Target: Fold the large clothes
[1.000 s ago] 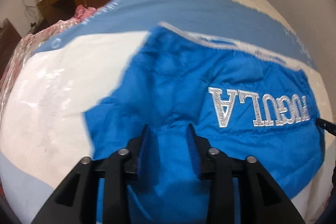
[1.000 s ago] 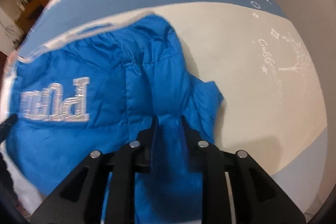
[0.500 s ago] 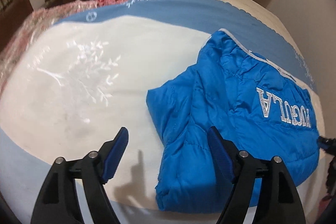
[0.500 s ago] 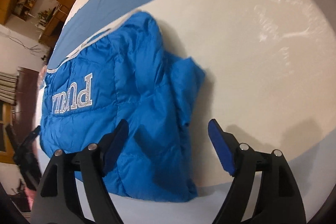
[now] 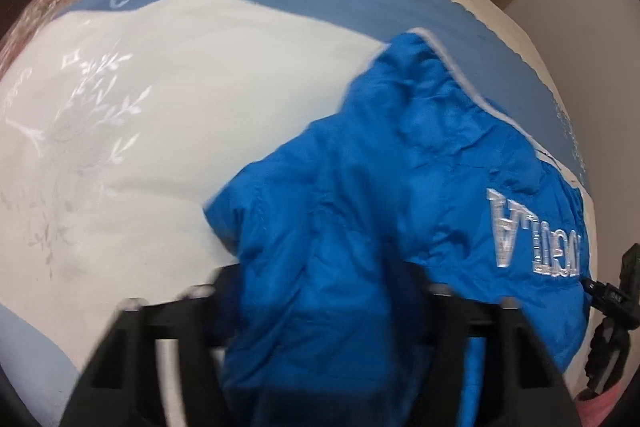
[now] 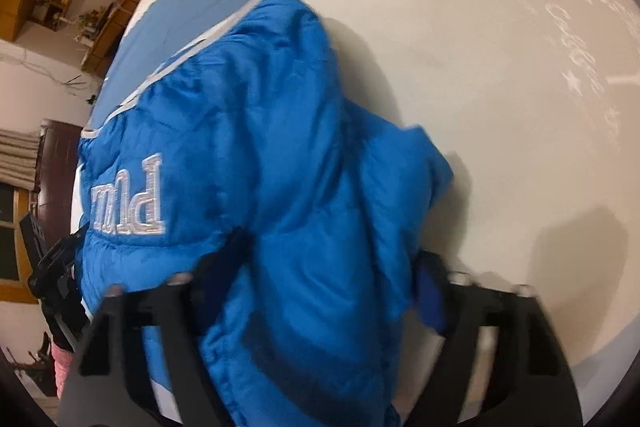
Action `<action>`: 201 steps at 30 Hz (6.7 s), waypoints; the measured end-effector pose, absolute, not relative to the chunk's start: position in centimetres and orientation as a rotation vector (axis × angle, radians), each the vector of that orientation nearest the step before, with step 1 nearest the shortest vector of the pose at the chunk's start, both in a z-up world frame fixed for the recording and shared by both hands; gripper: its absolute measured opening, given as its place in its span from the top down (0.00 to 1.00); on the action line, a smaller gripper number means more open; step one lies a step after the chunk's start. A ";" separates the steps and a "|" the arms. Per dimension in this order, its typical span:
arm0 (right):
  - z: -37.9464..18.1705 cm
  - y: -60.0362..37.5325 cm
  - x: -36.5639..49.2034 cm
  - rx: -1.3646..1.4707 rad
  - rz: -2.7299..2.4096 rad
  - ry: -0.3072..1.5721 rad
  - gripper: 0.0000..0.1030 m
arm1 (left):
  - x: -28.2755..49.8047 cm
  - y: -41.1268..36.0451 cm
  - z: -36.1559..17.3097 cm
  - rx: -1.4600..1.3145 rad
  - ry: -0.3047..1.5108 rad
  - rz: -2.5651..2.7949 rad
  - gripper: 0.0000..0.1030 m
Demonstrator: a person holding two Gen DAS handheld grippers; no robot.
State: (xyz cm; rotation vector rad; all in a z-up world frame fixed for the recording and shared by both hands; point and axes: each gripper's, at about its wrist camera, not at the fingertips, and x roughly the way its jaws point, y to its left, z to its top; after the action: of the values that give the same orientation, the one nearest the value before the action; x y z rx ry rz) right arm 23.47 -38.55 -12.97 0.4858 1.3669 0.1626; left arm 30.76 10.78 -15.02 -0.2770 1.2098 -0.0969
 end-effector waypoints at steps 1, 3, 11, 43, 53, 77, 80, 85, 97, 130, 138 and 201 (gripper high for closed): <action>-12.7 -38.5 23.6 0.503 0.167 1.366 0.65 | 30.7 10.3 -14.7 -0.258 1.208 -0.087 0.66; -11.8 -38.2 23.5 0.493 0.166 1.348 0.77 | 30.3 9.6 -13.9 -0.224 1.204 -0.070 0.78; -6.3 -38.4 20.6 0.525 0.229 1.260 0.85 | 26.9 9.7 -8.9 -0.241 1.138 -0.103 0.87; -11.1 -33.1 3.3 0.231 -0.020 1.368 0.75 | 5.4 12.1 -14.4 0.014 1.170 -0.089 0.72; -11.0 -31.3 3.4 0.181 -0.129 1.311 0.67 | 5.4 11.0 -14.8 0.069 1.152 -0.076 0.71; -6.6 -28.5 -3.9 0.082 -0.148 1.302 0.71 | 1.9 8.3 -10.5 -0.017 1.104 -0.186 0.66; -8.9 -29.1 -4.0 0.106 -0.125 1.348 0.71 | 1.4 8.4 -13.2 -0.024 1.136 -0.193 0.65; -10.1 -29.0 -3.9 0.081 -0.096 1.349 0.72 | 1.1 8.2 -13.7 -0.027 1.120 -0.180 0.65; -7.1 -29.8 -5.9 0.043 -0.079 1.356 0.71 | -1.3 3.8 -11.6 0.005 1.176 -0.091 0.61; -7.8 -29.7 -5.3 0.075 -0.049 1.374 0.69 | 2.0 17.2 -12.7 -0.245 1.191 -0.107 0.32; -8.0 -29.1 -4.2 0.085 -0.098 1.388 0.70 | 4.5 16.2 -15.8 -0.270 1.259 -0.183 0.26; -2.1 -36.6 -3.0 -0.029 -0.099 1.340 0.71 | 2.1 -16.7 -9.5 0.103 1.229 -0.108 0.72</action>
State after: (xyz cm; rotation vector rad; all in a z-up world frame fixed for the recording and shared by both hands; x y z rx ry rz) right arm -3.02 -36.60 -2.09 -0.0292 1.3401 -0.0988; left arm 2.13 -16.72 -9.53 0.1032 1.2295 -0.1084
